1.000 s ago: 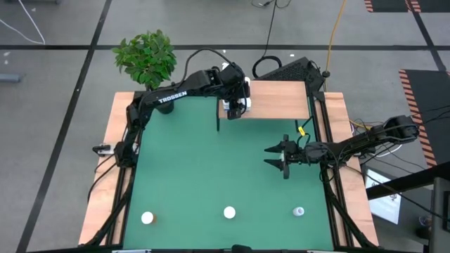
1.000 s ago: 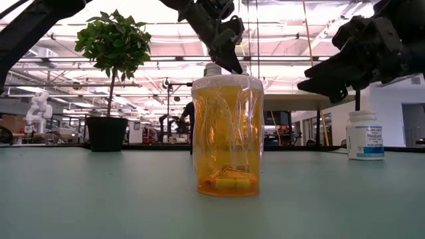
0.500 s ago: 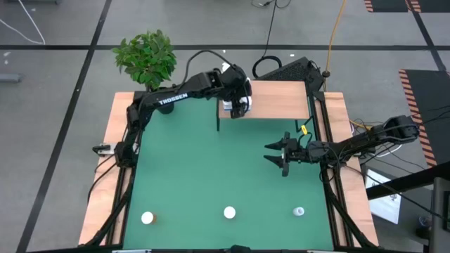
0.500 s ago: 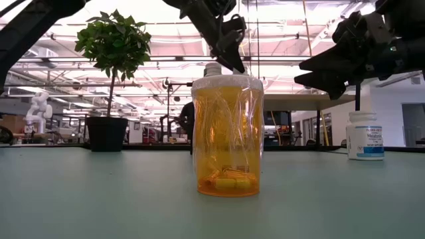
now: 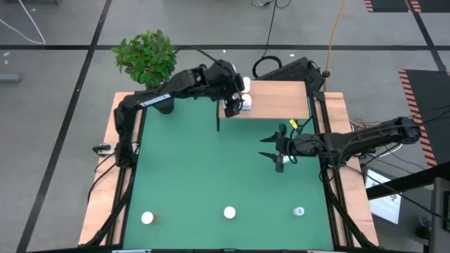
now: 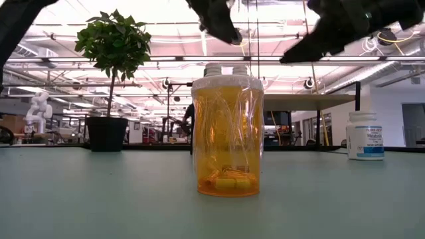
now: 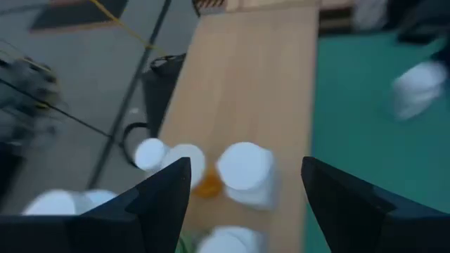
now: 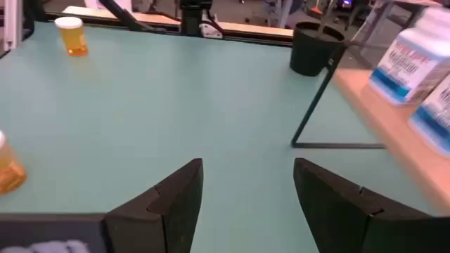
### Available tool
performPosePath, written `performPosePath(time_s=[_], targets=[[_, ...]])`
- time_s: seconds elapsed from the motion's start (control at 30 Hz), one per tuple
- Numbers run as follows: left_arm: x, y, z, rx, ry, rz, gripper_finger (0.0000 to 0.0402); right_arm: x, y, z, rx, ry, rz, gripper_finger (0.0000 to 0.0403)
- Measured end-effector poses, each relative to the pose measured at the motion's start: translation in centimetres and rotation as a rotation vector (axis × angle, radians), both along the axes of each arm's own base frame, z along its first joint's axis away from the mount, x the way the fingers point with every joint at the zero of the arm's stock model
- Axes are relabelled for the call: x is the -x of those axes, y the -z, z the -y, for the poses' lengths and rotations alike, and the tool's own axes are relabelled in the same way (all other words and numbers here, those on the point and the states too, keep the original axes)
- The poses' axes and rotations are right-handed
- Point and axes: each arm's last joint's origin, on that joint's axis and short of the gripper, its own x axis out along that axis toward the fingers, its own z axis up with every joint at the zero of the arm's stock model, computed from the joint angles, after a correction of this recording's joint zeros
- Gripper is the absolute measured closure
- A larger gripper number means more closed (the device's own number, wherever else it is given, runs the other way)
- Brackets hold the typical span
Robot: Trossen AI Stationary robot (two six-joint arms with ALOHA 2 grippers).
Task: Pick and place medicine bottles onto shelf by color
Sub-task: Put the white blue medicine bottle on the shelf
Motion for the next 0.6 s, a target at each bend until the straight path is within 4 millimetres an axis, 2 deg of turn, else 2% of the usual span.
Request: performPosePath(time_s=[0.07,0.13,0.3,0.43,0.6], targets=[[0.7,-0.6,0.5,0.082,0.025,0.012,0.0137,-0.1,-1.1,0.1,0.025,-0.006,-0.025,0.0179],[0.9,-0.3,1.1,0.146,0.053,-0.017,0.0148,0.1,-2.1,0.1,0.047,-0.036,-0.055,0.017],[-0.4,2.1,4.4,0.189,0.123,-0.079,0.0185,1.6,-3.4,0.0,-0.064,-0.131,-0.188,0.0149],[-1.4,5.5,8.1,0.187,0.188,-0.149,0.0213,3.0,-2.6,0.1,-0.125,-0.12,-0.337,0.0143],[-1.8,8.8,12.2,0.175,0.207,-0.133,0.0233,4.3,-1.3,0.1,-0.15,-0.121,-0.527,0.0144]])
